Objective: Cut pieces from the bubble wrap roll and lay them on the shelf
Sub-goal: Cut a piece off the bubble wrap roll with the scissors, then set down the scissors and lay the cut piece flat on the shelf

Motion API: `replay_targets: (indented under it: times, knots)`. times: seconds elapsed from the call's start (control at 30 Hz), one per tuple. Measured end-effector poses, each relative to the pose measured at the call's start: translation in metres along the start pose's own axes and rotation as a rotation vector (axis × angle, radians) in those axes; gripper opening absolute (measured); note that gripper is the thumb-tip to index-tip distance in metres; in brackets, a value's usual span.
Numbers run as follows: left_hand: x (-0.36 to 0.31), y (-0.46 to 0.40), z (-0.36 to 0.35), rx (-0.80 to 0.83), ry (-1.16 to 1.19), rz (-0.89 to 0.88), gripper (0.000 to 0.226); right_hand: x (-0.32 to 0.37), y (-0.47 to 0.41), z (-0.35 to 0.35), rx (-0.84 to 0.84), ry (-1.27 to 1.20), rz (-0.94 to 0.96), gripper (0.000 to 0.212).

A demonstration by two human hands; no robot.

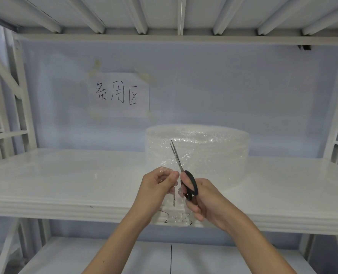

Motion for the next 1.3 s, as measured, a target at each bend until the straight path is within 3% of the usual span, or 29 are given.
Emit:
replay_targets:
  times: [0.2,0.4,0.47,0.57,0.73,0.9,0.97,1.07,1.3]
  knots:
    - [0.003,0.009,-0.008,0.090,-0.011,0.023,0.017,0.013,0.003,-0.001,-0.019,0.014,0.015,0.053]
    - [0.007,0.006,0.013,-0.036,0.005,0.052,0.017,0.035,0.023,-0.015,-0.032,0.115,0.116,0.058]
    - [0.006,0.005,0.018,-0.061,0.012,0.047,0.016,0.043,0.031,-0.018,-0.063,0.146,0.172,0.043]
    - [0.006,0.003,0.021,-0.093,0.056,0.062,0.014,0.049,0.041,-0.003,-0.181,0.117,0.234,0.011]
    - [0.002,0.003,0.013,-0.080,0.075,0.055,0.015,0.052,0.057,0.061,-0.447,0.153,0.290,0.016]
    - [-0.004,0.005,-0.002,-0.048,0.082,0.041,0.019,0.039,0.073,0.142,-0.760,0.388,0.123,0.043]
    - [-0.006,0.005,-0.009,-0.033,0.069,0.033,0.021,0.033,0.077,0.166,-0.829,0.626,-0.006,0.052]
    - [-0.009,0.005,-0.016,-0.018,0.051,0.022,0.022,0.032,0.079,0.184,-0.883,0.949,-0.121,0.049]
    - [-0.016,0.006,-0.027,-0.007,0.040,-0.002,0.023,0.030,0.063,0.195,-0.879,1.209,-0.181,0.033]
Point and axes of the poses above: each hand's wrist, its own y-axis away from the middle knuckle, its own z-axis out of the back of the hand, x = y × z, the point moved 8 cm from there along -y, towards the middle knuckle, and after that the axes turned 8 degrees about -y, right-handed, at the moved point
